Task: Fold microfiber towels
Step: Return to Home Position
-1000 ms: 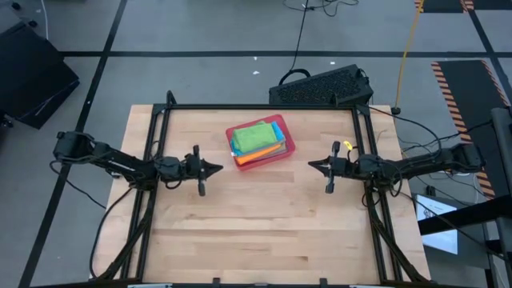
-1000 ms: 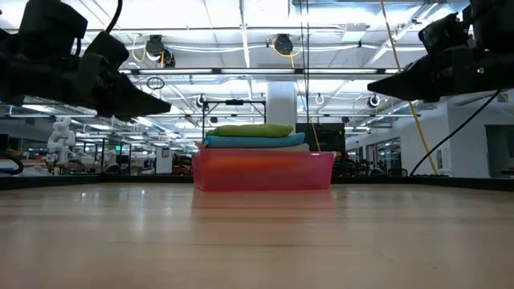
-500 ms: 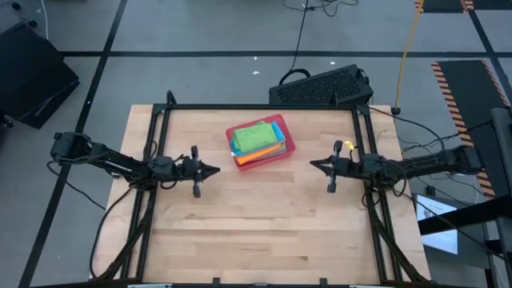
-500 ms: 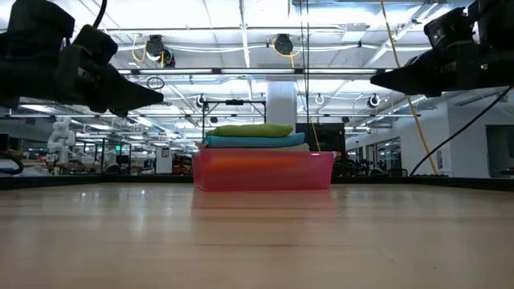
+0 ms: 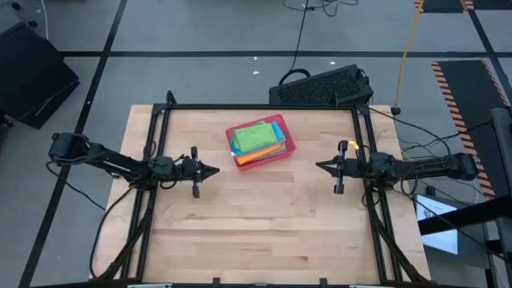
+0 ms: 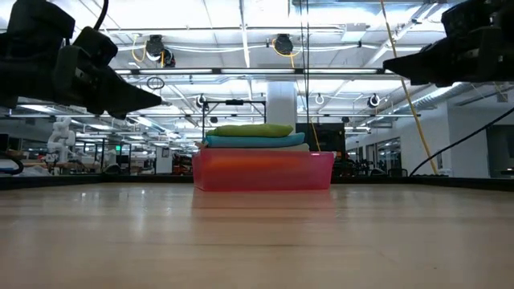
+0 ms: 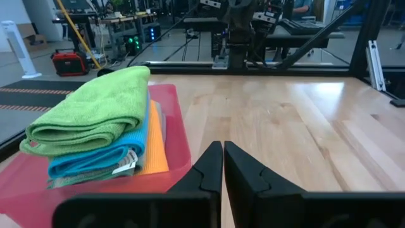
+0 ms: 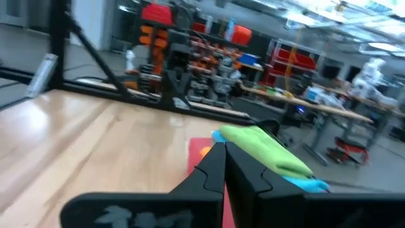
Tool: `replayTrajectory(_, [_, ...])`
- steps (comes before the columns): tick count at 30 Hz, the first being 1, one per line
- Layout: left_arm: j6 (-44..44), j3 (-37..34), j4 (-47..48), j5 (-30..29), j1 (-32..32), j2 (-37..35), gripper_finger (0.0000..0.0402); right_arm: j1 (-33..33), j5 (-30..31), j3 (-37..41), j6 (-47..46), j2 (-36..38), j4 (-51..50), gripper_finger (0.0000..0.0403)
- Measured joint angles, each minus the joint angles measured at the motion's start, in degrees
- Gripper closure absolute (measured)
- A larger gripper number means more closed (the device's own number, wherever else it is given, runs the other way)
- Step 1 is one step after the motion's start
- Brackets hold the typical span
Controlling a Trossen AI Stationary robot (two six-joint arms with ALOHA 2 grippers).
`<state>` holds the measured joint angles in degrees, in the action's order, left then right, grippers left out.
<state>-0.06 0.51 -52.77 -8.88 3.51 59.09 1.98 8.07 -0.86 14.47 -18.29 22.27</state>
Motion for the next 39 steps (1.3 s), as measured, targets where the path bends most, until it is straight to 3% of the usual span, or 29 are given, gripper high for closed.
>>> replayTrajectory(16, [1.95, 0.0, -0.91, -0.02, 0.0, 0.0, 0.0383, 0.02, -0.62, 0.02, 1.78, 18.03, -12.8, 0.0403])
replayTrajectory(30, [2.78, 0.02, -1.44, 0.14, 0.0, 0.0, 0.0383, 0.0, -0.55, 0.02, 1.73, 18.13, -14.32, 0.0403])
replayTrajectory(39, [2.94, 0.04, 3.53, 5.02, -0.52, -4.58, 0.0383, 0.0, -0.58, 0.04, 1.3, 18.13, -14.71, 0.0403])
